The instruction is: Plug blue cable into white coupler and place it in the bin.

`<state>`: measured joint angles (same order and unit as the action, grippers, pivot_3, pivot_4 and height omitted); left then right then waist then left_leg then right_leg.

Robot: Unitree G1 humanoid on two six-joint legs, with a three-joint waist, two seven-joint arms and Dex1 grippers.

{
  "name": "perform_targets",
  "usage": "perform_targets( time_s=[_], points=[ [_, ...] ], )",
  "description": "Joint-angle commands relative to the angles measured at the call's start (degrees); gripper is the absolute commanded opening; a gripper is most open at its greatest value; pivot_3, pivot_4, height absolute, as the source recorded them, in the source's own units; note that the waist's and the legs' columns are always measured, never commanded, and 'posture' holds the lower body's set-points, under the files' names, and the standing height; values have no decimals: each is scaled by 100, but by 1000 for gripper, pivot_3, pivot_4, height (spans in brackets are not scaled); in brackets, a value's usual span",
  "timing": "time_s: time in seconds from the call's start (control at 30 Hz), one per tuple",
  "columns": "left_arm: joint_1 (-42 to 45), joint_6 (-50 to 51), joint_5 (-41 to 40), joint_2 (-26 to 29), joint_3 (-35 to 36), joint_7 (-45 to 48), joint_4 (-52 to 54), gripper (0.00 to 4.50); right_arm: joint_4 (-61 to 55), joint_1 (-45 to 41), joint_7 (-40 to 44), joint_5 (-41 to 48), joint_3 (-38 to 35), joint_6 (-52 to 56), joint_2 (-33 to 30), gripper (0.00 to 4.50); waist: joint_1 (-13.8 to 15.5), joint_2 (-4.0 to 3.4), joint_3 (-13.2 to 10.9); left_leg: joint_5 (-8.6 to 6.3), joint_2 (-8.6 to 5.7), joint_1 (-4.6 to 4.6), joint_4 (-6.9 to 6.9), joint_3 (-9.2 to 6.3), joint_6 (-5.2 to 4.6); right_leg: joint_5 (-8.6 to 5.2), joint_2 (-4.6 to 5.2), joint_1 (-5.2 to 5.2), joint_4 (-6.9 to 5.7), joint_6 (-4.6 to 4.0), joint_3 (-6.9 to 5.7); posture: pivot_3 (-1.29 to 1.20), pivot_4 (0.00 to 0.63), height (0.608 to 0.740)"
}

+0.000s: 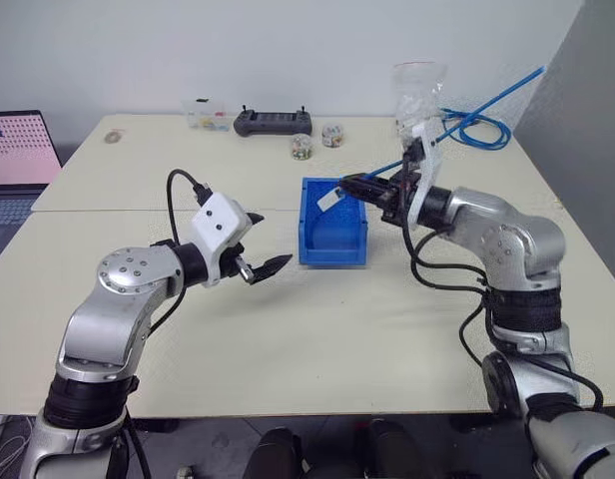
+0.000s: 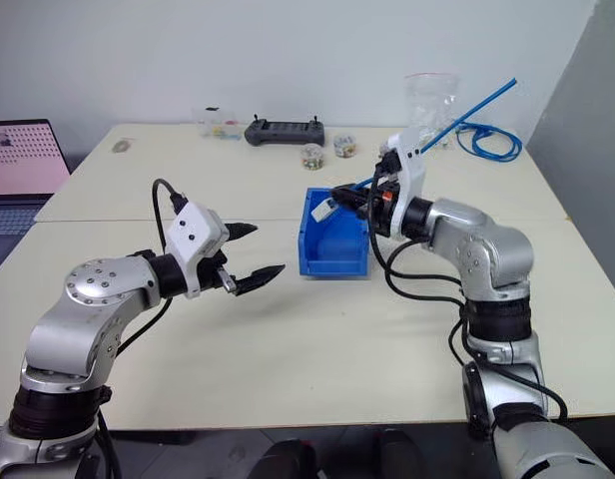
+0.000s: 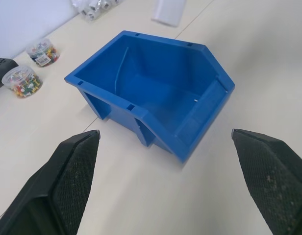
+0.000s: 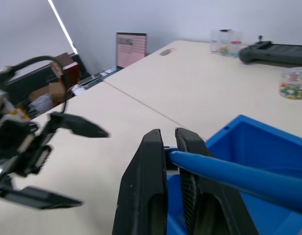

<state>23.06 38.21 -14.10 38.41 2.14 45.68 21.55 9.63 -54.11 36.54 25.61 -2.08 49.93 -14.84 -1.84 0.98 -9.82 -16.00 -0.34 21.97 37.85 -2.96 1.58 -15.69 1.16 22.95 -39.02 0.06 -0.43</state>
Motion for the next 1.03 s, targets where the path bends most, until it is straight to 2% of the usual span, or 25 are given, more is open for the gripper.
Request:
perform_targets(
  time_s=[0.03,0.17,0.3,0.37,0.47,0.5,0.53,0.6,0.83,1.03],
  points=[
    [155,-169,-4,-67,-113,-91,-33,4500,2018,-963,275,-656,342,-1089,-8,632,-6,1,0,0,1,8,2,5,0,1,0,12,-2,-1,4,0,150,740],
    [237,-145,-55,-84,-123,-121,-155,4500,3128,-1492,950,-1168,760,-1608,-368,1357,2,-1,-2,1,1,44,4,8,1,2,2,37,2,-3,5,0,150,740],
    [243,-4,-253,7,38,-47,-228,4500,3087,-1402,1875,-1455,1079,-1724,-1104,2209,54,-1,-2,1,0,78,9,2,1,1,11,51,17,-2,-7,0,150,740],
    [243,79,-379,83,135,10,-282,4500,2658,-1199,2254,-1416,1101,-1551,-1497,2707,62,1,-5,1,-6,91,14,4,1,1,17,58,19,-2,-7,0,150,740],
    [330,134,-473,192,324,13,-606,4500,1343,-447,2829,-1234,1105,-1160,-2269,3535,83,0,-5,0,-4,92,12,-1,1,1,18,58,23,-1,-12,0,150,740],
    [345,121,-472,219,349,-3,-693,4500,959,-214,2940,-1168,1088,-1062,-2445,3665,83,0,-6,0,-3,91,11,-5,0,1,17,58,22,-1,-17,0,150,740],
    [343,107,-476,241,361,-12,-731,4500,689,-61,2979,-1114,1066,-974,-2544,4095,81,0,-6,0,-2,90,9,-6,0,1,15,58,18,-1,-18,0,150,740],
    [310,153,-515,307,451,-13,-861,4500,-181,560,3168,-934,928,-976,-2893,4448,40,-2,-9,0,0,84,11,-5,0,1,13,57,9,-1,-15,0,150,740],
    [-168,-358,-325,625,850,-122,-956,4500,-2227,1949,2334,27,-361,-336,-2831,4448,6,0,-15,2,7,65,12,-3,2,2,4,52,-6,-1,-10,0,150,740],
    [-387,-380,-533,651,1036,-36,-856,4500,-3102,2606,1876,331,-502,-18,-2861,4448,51,5,-17,2,1,61,19,-12,3,3,9,35,2,1,-16,0,150,740]
  ],
)
